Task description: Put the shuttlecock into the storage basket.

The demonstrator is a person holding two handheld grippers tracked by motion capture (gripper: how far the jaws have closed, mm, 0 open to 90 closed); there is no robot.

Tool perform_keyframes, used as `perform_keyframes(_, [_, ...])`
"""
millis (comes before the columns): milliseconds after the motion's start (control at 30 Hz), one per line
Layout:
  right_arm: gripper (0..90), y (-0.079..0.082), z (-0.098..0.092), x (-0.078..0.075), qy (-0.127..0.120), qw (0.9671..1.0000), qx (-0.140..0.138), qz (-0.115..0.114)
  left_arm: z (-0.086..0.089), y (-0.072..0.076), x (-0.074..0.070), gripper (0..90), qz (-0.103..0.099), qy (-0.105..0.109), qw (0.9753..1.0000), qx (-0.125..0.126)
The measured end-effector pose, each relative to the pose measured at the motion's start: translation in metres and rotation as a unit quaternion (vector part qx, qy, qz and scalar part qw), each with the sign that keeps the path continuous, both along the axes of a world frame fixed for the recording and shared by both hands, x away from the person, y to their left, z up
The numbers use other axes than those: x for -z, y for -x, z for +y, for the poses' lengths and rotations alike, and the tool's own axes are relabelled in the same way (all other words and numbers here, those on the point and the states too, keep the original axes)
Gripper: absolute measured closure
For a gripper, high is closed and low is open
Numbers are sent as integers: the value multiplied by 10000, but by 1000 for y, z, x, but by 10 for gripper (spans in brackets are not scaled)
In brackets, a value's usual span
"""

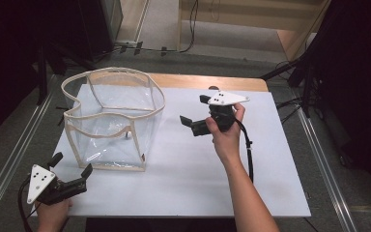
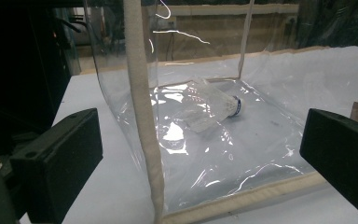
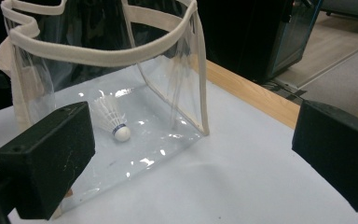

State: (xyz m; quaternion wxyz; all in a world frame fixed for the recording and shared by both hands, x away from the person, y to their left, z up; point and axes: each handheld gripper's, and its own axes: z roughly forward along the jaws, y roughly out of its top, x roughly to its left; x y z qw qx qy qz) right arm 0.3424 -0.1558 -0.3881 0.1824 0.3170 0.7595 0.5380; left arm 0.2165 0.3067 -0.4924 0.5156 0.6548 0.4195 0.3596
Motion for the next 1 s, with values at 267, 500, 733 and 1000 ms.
perform_keyframes(267, [0, 6, -9, 8, -11, 10000, 38, -9, 0, 0, 0, 0, -2, -3, 10000, -6])
perform_keyframes(500, [0, 12, -15, 17, -62, 9999, 97, 47, 0, 0, 0, 0, 0, -3, 10000, -6])
perform_keyframes(733, [0, 18, -23, 22, -110, 9998, 166, 34, 0, 0, 0, 0, -4, 2, 10000, -2])
perform_keyframes(1000, [0, 24, -31, 32, -62, 9996, 254, 63, 0, 0, 0, 0, -7, -3, 10000, -6])
